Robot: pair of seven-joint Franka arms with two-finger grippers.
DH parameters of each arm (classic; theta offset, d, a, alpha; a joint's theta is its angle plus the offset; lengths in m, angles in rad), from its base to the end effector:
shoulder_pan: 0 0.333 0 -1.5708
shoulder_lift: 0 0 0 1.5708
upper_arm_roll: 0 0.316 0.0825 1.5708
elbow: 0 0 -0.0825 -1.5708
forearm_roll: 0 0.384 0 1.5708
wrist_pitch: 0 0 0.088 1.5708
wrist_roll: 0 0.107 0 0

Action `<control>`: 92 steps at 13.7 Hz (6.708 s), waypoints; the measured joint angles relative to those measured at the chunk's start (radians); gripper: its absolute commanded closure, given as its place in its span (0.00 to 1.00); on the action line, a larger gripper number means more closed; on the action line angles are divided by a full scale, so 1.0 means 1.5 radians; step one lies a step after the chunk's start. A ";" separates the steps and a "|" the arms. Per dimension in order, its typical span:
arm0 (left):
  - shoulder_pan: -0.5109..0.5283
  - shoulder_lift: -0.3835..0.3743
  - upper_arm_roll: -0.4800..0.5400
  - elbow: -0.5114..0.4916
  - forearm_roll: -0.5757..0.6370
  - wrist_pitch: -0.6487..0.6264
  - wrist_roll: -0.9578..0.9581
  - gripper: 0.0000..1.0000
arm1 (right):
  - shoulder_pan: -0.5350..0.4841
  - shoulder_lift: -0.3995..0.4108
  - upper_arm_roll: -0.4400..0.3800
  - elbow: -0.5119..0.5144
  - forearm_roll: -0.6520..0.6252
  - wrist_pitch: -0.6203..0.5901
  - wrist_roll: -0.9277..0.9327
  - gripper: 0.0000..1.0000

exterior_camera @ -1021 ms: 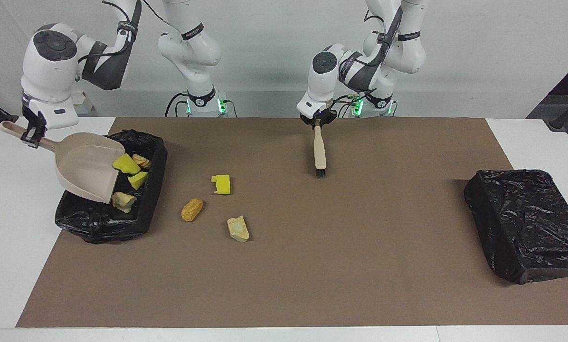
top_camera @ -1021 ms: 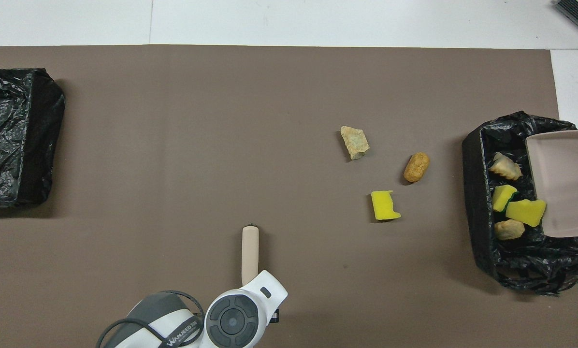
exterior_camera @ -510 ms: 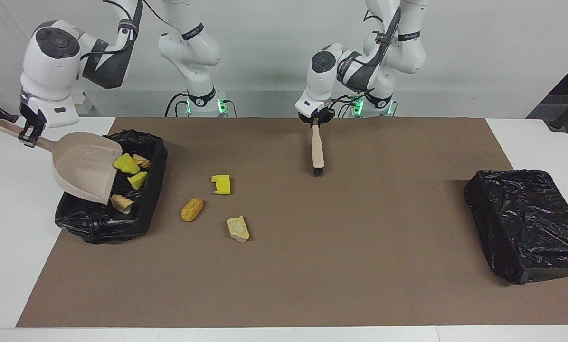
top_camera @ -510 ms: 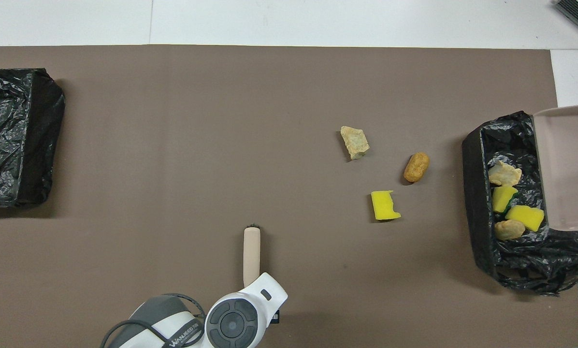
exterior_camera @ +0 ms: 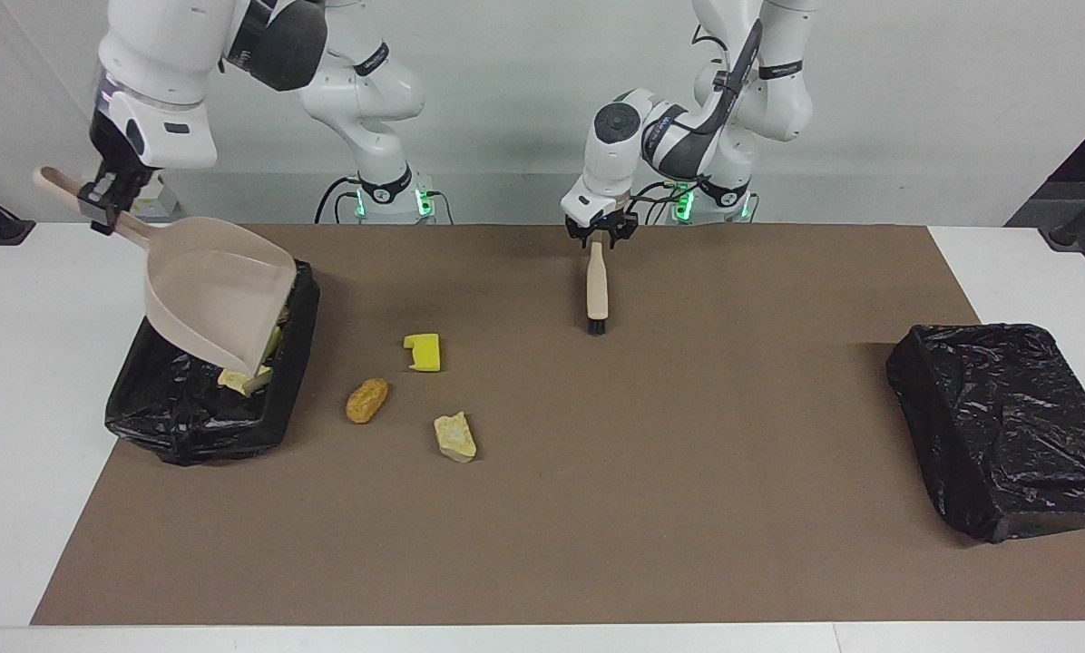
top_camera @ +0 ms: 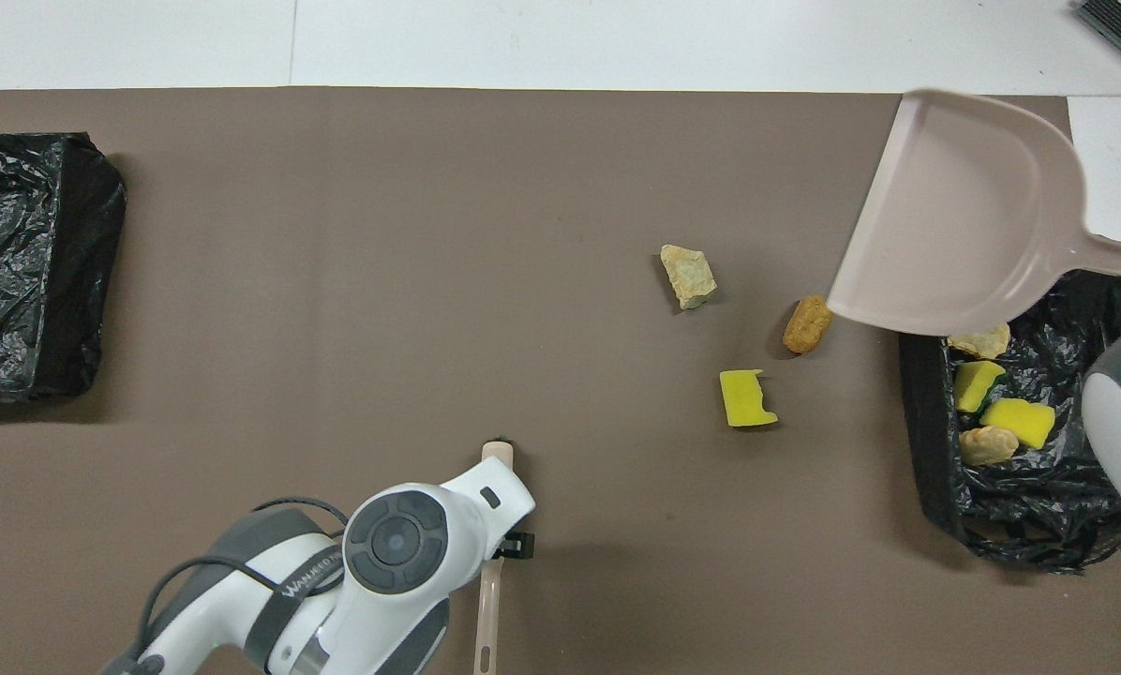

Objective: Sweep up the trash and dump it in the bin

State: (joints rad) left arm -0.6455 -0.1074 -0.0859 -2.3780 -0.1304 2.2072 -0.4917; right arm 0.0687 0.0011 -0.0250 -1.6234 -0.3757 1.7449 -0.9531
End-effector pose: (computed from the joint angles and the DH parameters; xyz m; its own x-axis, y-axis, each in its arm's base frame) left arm 0.3515 -0.3214 0.3594 0.9820 -0.1590 -0.1016 -0.1548 -0.9868 0.0480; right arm 0.5722 -0.0081 0.6213 0.5233 0.8188 -0.2361 0.8407 -0.4506 0.3003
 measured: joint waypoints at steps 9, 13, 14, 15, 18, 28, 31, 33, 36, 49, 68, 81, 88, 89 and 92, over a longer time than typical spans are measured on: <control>0.257 0.010 0.005 0.192 0.082 -0.069 0.254 0.00 | 0.203 0.146 0.002 0.002 0.180 0.070 0.680 1.00; 0.325 0.014 0.005 0.343 0.109 -0.228 0.338 0.00 | 0.253 0.170 0.002 0.002 0.265 0.078 0.795 1.00; 0.339 0.019 0.005 0.381 0.111 -0.263 0.358 0.00 | 0.276 0.184 0.002 0.002 0.274 0.078 0.828 1.00; 0.352 0.026 0.005 0.416 0.111 -0.292 0.372 0.00 | 0.297 0.200 0.002 0.002 0.275 0.083 0.854 1.00; 0.367 0.054 0.005 0.504 0.111 -0.364 0.384 0.00 | 0.343 0.252 0.002 0.018 0.293 0.129 0.921 1.00; 0.367 0.077 0.003 0.580 0.111 -0.408 0.383 0.00 | 0.404 0.347 0.003 0.073 0.329 0.236 1.083 1.00; 0.367 0.077 0.003 0.580 0.111 -0.408 0.383 0.00 | 0.405 0.366 0.005 0.079 0.329 0.236 1.083 1.00; 0.367 0.077 0.004 0.580 0.111 -0.409 0.383 0.00 | 0.406 0.368 0.005 0.082 0.329 0.236 1.082 1.00; 0.367 0.077 0.004 0.580 0.111 -0.409 0.383 0.00 | 0.406 0.370 0.005 0.082 0.329 0.235 1.080 1.00; 0.367 0.077 0.004 0.580 0.111 -0.409 0.383 0.00 | 0.407 0.267 0.014 0.098 0.333 0.100 1.078 0.00; 0.367 0.077 0.002 0.580 0.111 -0.410 0.383 0.00 | 0.580 0.045 0.049 -0.393 0.446 0.309 1.163 0.39; 0.284 0.100 -0.022 0.512 0.078 -0.273 0.303 0.00 | 0.601 0.056 0.046 -0.382 0.447 0.313 1.219 1.00; 0.109 0.191 -0.026 0.378 0.078 -0.066 0.086 0.00 | 0.528 -0.045 0.036 -0.341 0.434 0.142 1.218 1.00; 0.099 0.214 -0.026 0.366 0.078 -0.030 0.074 0.00 | 0.509 -0.075 0.035 -0.340 0.424 0.103 1.212 1.00; 0.093 0.260 -0.024 0.330 0.078 0.056 0.061 0.00 | 0.446 -0.136 0.034 -0.340 0.389 0.020 1.153 1.00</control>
State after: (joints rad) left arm -0.5061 0.2831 -0.1224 -1.8829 -0.0130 2.2907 -0.4008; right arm 0.7384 -0.2033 0.0262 -2.1330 0.2073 1.7754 0.7765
